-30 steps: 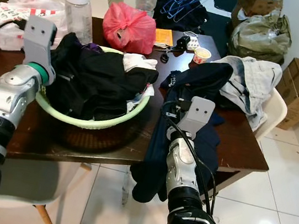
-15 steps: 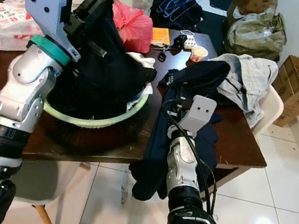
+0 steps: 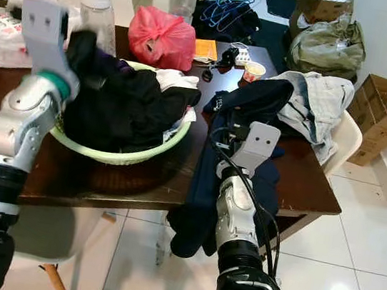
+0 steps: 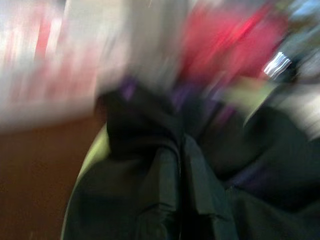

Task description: Hang hanger

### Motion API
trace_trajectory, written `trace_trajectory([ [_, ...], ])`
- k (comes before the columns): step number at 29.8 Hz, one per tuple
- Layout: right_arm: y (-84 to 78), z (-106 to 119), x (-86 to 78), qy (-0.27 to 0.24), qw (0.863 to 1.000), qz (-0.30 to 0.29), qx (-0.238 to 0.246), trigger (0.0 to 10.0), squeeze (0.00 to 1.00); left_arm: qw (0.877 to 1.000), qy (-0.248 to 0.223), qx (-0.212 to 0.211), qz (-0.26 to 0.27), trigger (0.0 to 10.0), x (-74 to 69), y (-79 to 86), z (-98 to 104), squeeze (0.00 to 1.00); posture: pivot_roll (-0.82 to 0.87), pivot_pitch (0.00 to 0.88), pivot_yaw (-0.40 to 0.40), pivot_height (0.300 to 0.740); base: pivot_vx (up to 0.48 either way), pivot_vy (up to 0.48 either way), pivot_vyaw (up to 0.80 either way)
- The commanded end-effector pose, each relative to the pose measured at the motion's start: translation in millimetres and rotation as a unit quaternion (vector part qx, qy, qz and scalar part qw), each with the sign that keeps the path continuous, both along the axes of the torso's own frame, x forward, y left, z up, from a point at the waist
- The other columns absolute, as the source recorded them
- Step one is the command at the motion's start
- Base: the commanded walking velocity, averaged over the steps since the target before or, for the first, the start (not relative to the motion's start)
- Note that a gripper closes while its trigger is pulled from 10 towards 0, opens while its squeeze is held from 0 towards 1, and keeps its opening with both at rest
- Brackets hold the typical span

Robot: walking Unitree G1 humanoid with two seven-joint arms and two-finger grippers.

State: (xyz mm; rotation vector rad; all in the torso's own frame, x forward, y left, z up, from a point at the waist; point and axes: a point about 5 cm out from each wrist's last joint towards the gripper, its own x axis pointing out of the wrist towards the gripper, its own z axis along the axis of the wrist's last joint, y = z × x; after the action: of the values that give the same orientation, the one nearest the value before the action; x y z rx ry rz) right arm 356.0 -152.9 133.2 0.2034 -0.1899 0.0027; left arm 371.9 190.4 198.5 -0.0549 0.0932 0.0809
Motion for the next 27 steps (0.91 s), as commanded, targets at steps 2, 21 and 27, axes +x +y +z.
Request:
trace_trajectory([
  [2,-1.8,-4.0,-1.4,0.01,1.0,0.0,-0.002,10.0,0.0,1.0,0.01,-0.006,-0.016,10.0,0.4,-1.4,-3.4,1.0,0.03,0.016,-0.016,0.74,0.0,0.0,0.0],
  [21,-1.7,-0.2,1.9,0.01,1.0,0.004,-0.003,10.0,0.0,0.998,0.019,0.037,0.045,10.0,11.0,17.4,11.6,1.0,0.03,0.014,-0.023,0.74,0.0,0.0,0.0],
  [27,-0.7,0.1,2.4,0.009,1.0,0.006,-0.005,10.0,0.0,0.993,0.06,0.046,0.09,10.0,14.4,31.1,1.9,1.0,0.03,0.006,-0.023,0.74,0.0,0.0,0.0],
])
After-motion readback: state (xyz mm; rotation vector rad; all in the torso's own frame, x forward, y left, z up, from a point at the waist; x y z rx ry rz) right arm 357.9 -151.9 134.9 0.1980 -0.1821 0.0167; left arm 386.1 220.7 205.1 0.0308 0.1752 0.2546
